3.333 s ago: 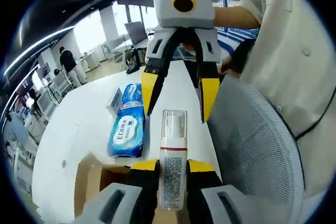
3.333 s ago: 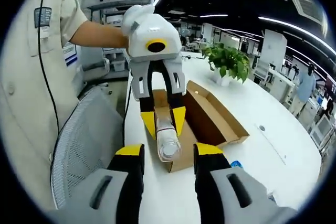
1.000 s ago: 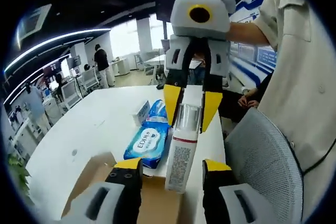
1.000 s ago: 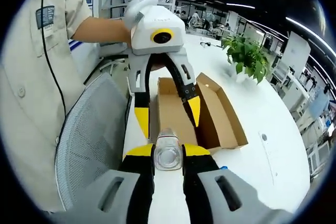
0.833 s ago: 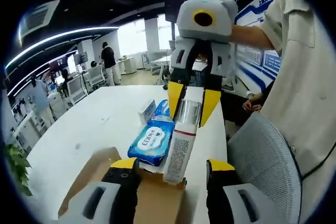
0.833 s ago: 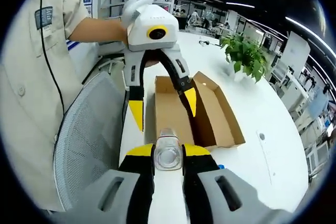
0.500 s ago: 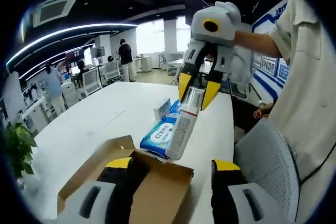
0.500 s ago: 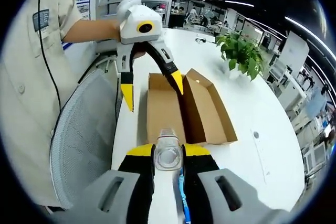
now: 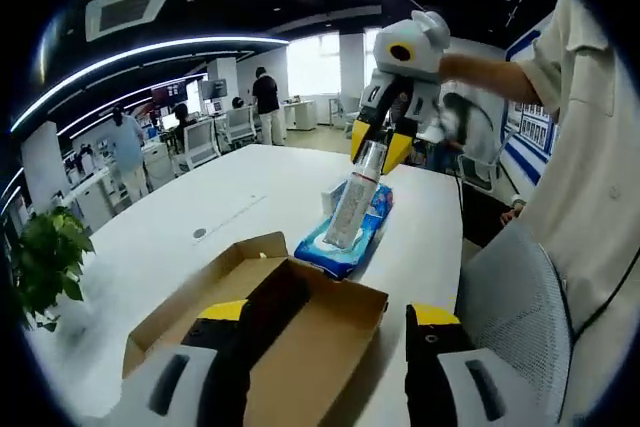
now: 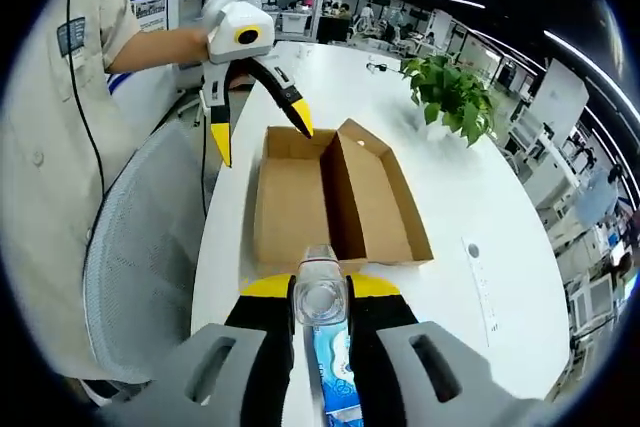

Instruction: Operate the shoe box by opening the lid, removing the specified soft item, and placing it in the target area until the item is outside and the box remains undamaged.

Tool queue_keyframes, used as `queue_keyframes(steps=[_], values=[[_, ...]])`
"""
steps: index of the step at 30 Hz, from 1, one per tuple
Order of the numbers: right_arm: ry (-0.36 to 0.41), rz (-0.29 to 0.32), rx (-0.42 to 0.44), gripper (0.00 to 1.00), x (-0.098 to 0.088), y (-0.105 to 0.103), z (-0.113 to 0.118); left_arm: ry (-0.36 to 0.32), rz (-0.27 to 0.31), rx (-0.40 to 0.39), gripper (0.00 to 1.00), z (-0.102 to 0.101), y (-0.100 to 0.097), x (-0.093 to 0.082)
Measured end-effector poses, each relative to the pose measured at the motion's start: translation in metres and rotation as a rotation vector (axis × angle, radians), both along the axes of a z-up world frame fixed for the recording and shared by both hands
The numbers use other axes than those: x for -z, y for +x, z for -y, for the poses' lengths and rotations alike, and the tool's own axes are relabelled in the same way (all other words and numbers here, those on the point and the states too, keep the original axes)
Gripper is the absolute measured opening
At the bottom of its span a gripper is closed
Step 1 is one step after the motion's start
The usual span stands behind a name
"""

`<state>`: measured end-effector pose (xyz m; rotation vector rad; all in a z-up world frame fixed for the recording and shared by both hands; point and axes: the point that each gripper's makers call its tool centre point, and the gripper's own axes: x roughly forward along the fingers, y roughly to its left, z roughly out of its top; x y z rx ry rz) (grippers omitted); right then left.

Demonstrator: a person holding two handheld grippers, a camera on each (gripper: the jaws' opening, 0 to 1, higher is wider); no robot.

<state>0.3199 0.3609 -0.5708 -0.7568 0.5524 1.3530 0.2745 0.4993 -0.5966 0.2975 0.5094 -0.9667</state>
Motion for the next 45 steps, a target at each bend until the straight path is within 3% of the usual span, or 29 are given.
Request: queue_keyframes(steps=[16,31,45], values=[[-0.066,0.006,0.025,0.17,0.012,0.038,0.019,0.005,-0.019,-0.097,0.66,-0.034,-0.004,0.007],[-0.138,0.023,0.056,0.17,0.023,0.074,0.033,-0.029,0.006,-0.232,0.73,-0.067,0.0,0.004],[-0.259,0.028,0.075,0.17,0.045,0.104,0.052,-0.052,0.024,-0.337,0.8,-0.098,-0.006,-0.003]])
